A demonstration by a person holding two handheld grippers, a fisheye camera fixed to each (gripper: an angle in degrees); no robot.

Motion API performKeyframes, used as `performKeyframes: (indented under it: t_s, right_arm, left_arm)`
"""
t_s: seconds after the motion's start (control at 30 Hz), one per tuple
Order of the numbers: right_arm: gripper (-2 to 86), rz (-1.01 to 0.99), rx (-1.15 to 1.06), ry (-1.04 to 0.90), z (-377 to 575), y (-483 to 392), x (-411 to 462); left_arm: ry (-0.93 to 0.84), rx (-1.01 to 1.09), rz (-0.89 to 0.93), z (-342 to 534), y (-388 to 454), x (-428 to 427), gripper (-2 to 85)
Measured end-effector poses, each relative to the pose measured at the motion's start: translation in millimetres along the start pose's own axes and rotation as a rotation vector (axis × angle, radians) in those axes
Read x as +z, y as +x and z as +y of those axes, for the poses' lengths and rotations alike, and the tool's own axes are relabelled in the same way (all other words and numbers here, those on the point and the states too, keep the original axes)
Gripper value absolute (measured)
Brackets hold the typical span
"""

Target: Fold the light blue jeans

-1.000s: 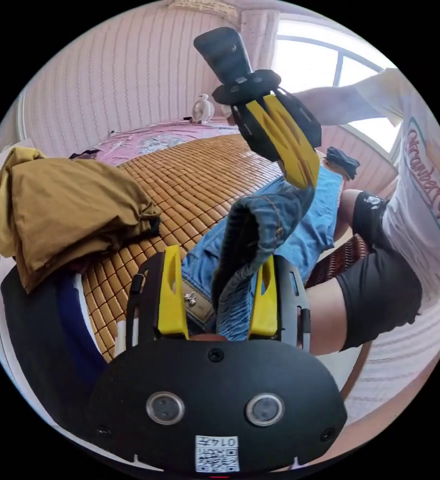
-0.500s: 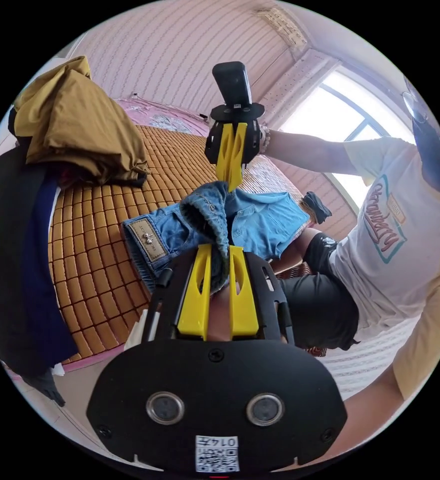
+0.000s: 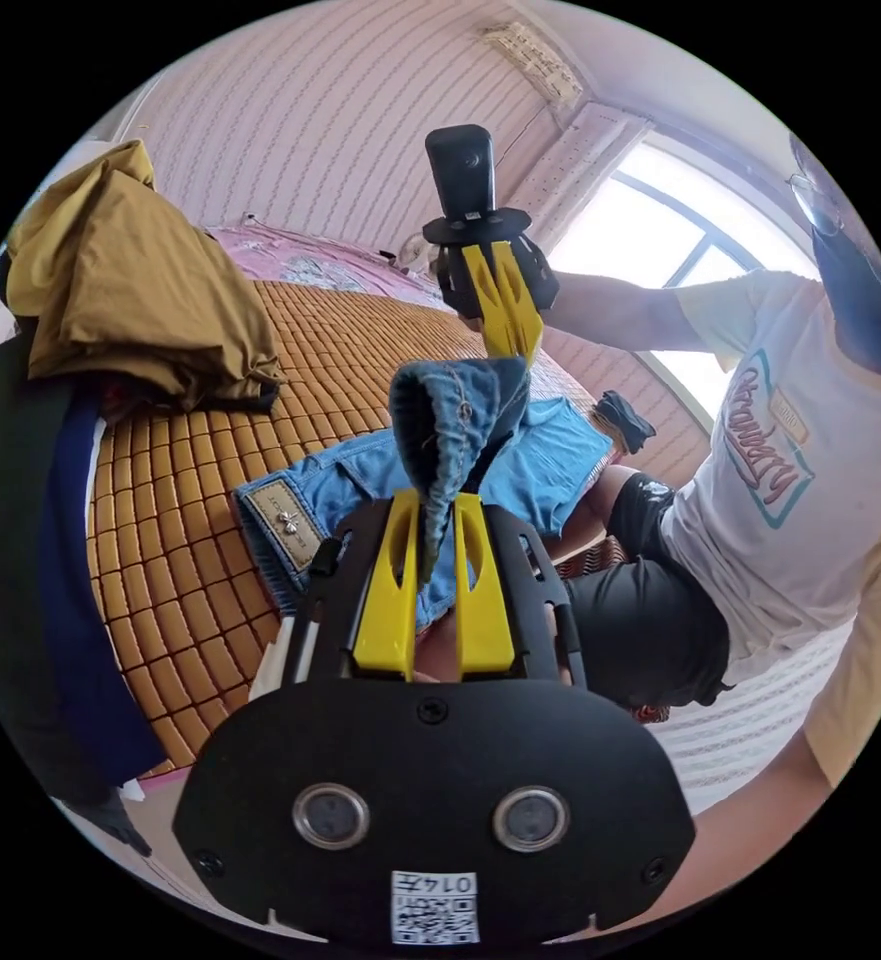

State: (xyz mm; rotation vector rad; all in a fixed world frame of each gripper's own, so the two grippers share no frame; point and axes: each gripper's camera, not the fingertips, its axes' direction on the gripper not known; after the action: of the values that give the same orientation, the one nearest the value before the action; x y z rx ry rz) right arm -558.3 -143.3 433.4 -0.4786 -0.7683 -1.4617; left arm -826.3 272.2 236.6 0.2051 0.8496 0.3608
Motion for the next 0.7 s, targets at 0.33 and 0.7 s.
performKeyframes:
  t_s: [0.33, 0.7]
  right_arm:
    - [0.1, 0.327, 0.167, -0.064, -11, 6, 10]
    - [-0.1, 0.761, 0.519, -0.047, 13, 17, 36]
  left_arm:
    - [-0.201, -0.397, -0.156, -20, -28, 21, 4.7]
    - [-0.190, -0.638, -0.383, -25, -49, 53, 8.3]
